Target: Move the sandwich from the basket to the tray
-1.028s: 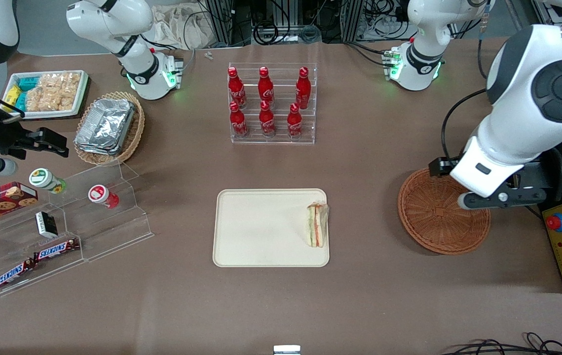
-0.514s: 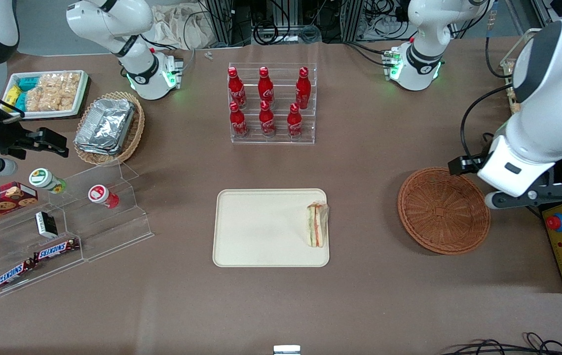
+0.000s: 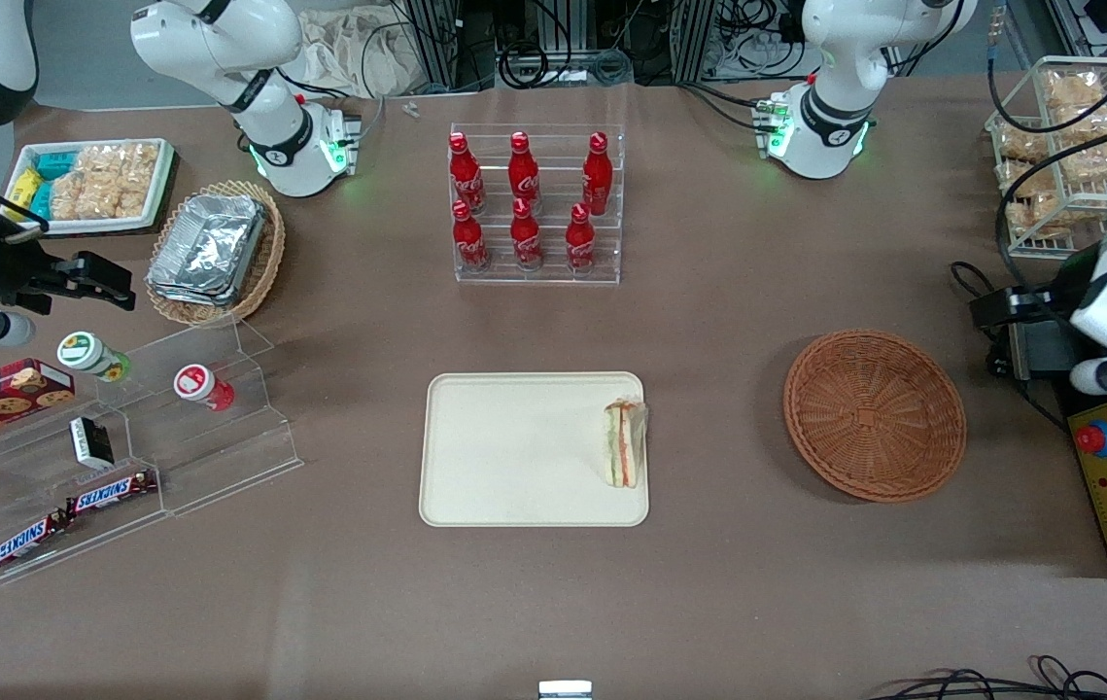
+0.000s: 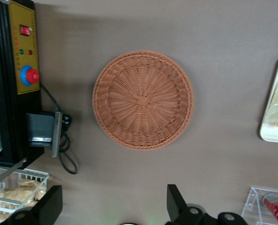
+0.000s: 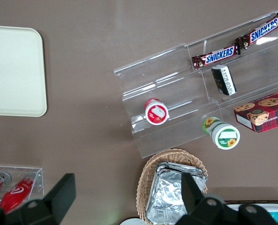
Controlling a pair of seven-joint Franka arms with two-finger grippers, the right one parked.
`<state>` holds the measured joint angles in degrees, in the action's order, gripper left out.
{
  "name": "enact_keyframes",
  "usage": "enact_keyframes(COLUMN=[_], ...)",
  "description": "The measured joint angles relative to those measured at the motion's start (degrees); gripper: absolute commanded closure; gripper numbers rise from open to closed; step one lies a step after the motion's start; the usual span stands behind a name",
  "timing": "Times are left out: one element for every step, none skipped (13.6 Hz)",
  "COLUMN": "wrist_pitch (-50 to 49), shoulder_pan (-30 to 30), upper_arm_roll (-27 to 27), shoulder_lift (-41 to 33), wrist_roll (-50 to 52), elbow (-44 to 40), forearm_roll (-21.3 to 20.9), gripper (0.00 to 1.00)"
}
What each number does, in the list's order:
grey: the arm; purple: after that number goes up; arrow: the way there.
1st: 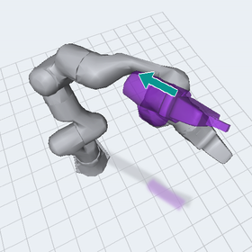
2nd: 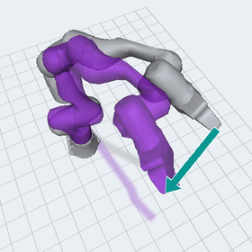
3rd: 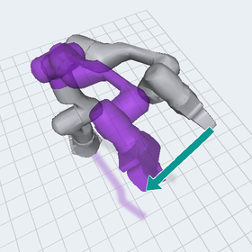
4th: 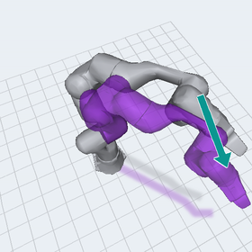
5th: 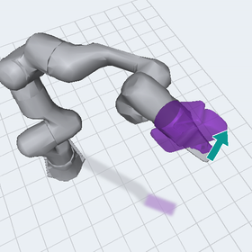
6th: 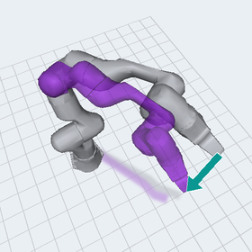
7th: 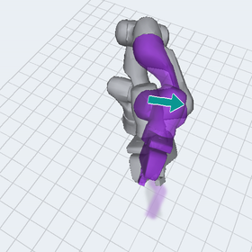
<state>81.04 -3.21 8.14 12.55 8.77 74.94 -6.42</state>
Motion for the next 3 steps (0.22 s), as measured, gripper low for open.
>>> enact_keyframes(wrist_pitch=[0.09, 0.20, 0.26], shoulder_pan=[0.31, 0.49, 0.68], upper_arm_roll=[-0.81, -1.06, -1.31], shoulder_lift=[-0.33, -0.38, -0.37], wrist_roll=[-0.56, -0.96, -1.47], elbow=[0.66, 1.13, 1.50], forearm_roll=[0.08, 0.11, 0.12], gripper=[0.00, 0.00, 0.00])
